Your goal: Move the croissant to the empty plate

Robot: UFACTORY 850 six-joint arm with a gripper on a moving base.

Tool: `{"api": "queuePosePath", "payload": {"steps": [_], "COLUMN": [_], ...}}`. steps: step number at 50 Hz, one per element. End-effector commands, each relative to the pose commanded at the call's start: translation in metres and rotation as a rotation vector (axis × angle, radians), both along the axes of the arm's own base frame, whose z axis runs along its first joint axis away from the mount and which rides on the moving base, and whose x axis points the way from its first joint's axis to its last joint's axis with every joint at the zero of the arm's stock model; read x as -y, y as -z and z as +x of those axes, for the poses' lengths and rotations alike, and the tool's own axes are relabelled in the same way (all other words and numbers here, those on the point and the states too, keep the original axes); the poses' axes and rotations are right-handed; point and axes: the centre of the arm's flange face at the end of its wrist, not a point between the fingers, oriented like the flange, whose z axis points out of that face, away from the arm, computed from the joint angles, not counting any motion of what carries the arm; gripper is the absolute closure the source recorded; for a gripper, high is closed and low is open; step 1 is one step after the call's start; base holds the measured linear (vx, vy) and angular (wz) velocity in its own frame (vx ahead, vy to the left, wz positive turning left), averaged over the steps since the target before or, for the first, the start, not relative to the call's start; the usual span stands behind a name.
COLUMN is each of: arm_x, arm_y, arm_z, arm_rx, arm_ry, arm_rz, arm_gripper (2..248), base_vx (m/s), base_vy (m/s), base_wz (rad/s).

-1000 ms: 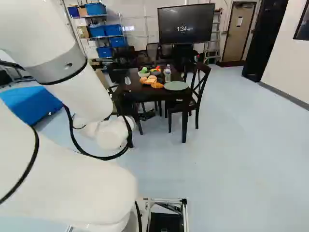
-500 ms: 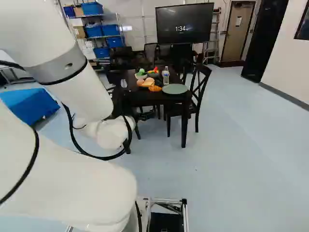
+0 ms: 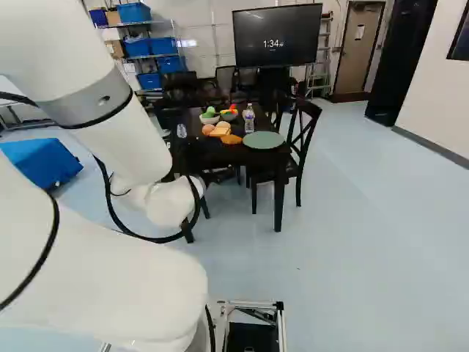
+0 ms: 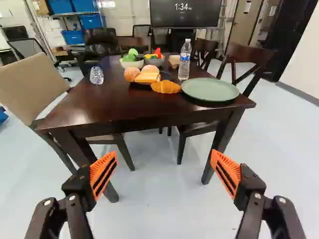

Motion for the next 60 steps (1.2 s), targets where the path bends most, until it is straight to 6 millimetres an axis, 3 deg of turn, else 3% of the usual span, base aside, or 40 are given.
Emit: {"api": "queuePosePath", "payload": {"steps": [60], "arm_x": [0.0], "arm_y": [0.0], "arm_z": [0.0], "arm_rx": [0.0], "arm_ry": [0.0], "arm_rz": [0.0], "arm_gripper": [3], "base_vx": [0.164], "base_vy": [0.005], "base_wz": [-0.031]}}
